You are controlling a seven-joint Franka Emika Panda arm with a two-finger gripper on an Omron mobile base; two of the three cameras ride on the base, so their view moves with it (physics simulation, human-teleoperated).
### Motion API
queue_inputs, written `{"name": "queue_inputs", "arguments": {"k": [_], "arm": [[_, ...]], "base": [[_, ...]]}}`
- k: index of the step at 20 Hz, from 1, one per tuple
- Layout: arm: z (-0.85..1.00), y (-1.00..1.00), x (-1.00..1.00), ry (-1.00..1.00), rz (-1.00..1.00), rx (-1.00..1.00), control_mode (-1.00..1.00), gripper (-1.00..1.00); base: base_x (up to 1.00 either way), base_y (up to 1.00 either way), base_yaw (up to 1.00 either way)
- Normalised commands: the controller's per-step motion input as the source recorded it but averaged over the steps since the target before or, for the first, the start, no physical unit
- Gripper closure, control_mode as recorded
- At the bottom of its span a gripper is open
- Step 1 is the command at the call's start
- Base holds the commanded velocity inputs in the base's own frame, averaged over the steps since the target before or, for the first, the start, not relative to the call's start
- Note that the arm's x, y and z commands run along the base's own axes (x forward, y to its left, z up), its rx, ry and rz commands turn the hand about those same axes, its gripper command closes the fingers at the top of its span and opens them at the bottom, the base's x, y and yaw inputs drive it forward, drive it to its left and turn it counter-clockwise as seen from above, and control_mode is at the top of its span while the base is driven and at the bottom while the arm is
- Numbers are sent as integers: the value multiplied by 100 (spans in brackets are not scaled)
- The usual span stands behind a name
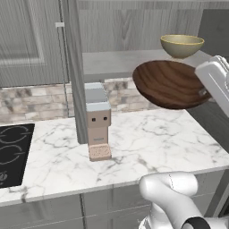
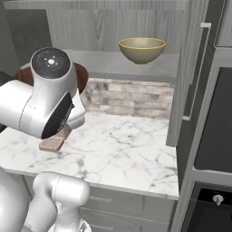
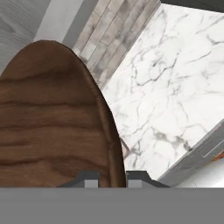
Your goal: Move the bowls from the cabinet to the plates on the dining table.
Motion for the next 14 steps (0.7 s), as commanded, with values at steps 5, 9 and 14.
{"name": "queue_inputs", "arguments": {"k": [5,9,14], "arm": [[-20,0,0,13,0,0,-100,100],[-29,0,0,9,0,0,-100,100],[-23,0,0,5,0,0,-100,100]], "base": [[0,0,0],[0,0,0],[0,0,0]]}}
